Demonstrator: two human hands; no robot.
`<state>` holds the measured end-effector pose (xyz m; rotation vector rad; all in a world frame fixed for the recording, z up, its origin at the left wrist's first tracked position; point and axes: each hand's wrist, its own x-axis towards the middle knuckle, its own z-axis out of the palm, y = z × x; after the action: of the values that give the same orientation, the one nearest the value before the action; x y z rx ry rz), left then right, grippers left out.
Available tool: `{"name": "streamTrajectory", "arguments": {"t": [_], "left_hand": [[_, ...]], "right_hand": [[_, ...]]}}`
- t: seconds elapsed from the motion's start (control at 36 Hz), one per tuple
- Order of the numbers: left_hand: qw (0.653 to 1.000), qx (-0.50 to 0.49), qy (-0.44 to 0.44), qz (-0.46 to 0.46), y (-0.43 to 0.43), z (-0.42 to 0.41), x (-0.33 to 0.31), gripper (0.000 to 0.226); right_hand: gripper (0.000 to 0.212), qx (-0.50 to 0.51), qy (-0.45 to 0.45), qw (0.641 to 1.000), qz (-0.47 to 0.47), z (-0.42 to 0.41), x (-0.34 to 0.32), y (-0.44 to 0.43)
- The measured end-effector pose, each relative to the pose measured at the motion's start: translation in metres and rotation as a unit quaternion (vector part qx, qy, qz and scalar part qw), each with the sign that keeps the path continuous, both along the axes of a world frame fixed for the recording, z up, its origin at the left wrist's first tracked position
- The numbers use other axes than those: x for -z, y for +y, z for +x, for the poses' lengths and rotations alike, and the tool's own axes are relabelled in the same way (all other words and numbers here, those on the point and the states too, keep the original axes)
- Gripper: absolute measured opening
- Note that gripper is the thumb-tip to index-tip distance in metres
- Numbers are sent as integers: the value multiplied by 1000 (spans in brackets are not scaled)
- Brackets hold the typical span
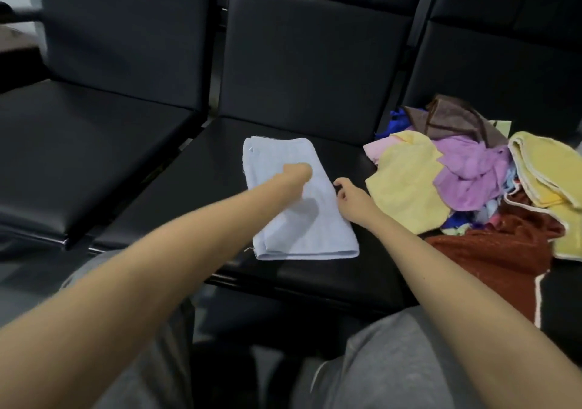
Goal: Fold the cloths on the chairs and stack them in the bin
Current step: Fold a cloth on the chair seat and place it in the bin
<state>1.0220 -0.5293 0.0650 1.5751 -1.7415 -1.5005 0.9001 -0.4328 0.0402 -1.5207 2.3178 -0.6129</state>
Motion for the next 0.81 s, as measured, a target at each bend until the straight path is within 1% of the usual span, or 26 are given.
{"name": "streamTrajectory", "arguments": {"t": [0.03, 0.06, 0.08, 0.11, 0.17, 0.19, 0.25, 0.28, 0.33, 0.39, 0.44, 0.5, 0.53, 0.58, 0.61, 0.64, 0.69, 0.75, 0.81], "left_hand": [[999, 34, -1, -3, -5, 11, -3, 43], [998, 57, -14, -33, -12, 23, -3, 41], [995, 54, -24, -86, -17, 36, 0, 38], [985, 75, -56, -146, -24, 51, 4, 36], [944, 155, -128, -263, -37, 82, 18, 31], [923, 192, -161, -293, -42, 96, 25, 31], [898, 256, -186, -308, -45, 115, 36, 34], [893, 272, -173, -313, -44, 121, 38, 36], [888, 297, -139, -322, -40, 127, 40, 40], [873, 328, -129, -337, -34, 128, 41, 47], [842, 356, -153, -374, -25, 126, 41, 53], [815, 388, -144, -407, -15, 127, 40, 47], [803, 411, -124, -414, -11, 128, 40, 44], [781, 454, -81, -422, -5, 131, 42, 38], [777, 464, -66, -420, -4, 132, 44, 34], [784, 463, -57, -410, -2, 133, 44, 32], [812, 451, -46, -369, 0, 134, 40, 35], [839, 455, -52, -296, 1, 137, 35, 37], [856, 468, -39, -214, -1, 138, 27, 38]], "right_hand": [[39, -3, -13, 1000, 3, -3, -1, 4], [40, -12, -17, 1000, 11, -6, -2, 8], [42, -27, -13, 999, 20, -10, -2, 11], [45, -46, -8, 998, 30, -14, -1, 15], [48, -86, -8, 995, 51, -21, 0, 21], [47, -101, -17, 993, 54, -23, 1, 23], [51, -112, -42, 992, 42, -22, 0, 27], [56, -114, -42, 992, 39, -21, -1, 28], [66, -131, -14, 990, 54, -15, -3, 29], [67, -157, 35, 984, 83, -9, -4, 29], [60, -184, 119, 970, 102, -3, -4, 31], [49, -211, 210, 953, 63, 2, -2, 32], [41, -228, 231, 946, 25, 4, -1, 33], [22, -247, 212, 945, -27, 9, -2, 36], [12, -248, 179, 952, -26, 9, -2, 37], [9, -240, 134, 961, -6, 9, -3, 38], [20, -205, 31, 977, 50, 7, -10, 41], [23, -177, -38, 976, 118, 5, -22, 43], [17, -175, -96, 962, 189, 2, -32, 43]]}}
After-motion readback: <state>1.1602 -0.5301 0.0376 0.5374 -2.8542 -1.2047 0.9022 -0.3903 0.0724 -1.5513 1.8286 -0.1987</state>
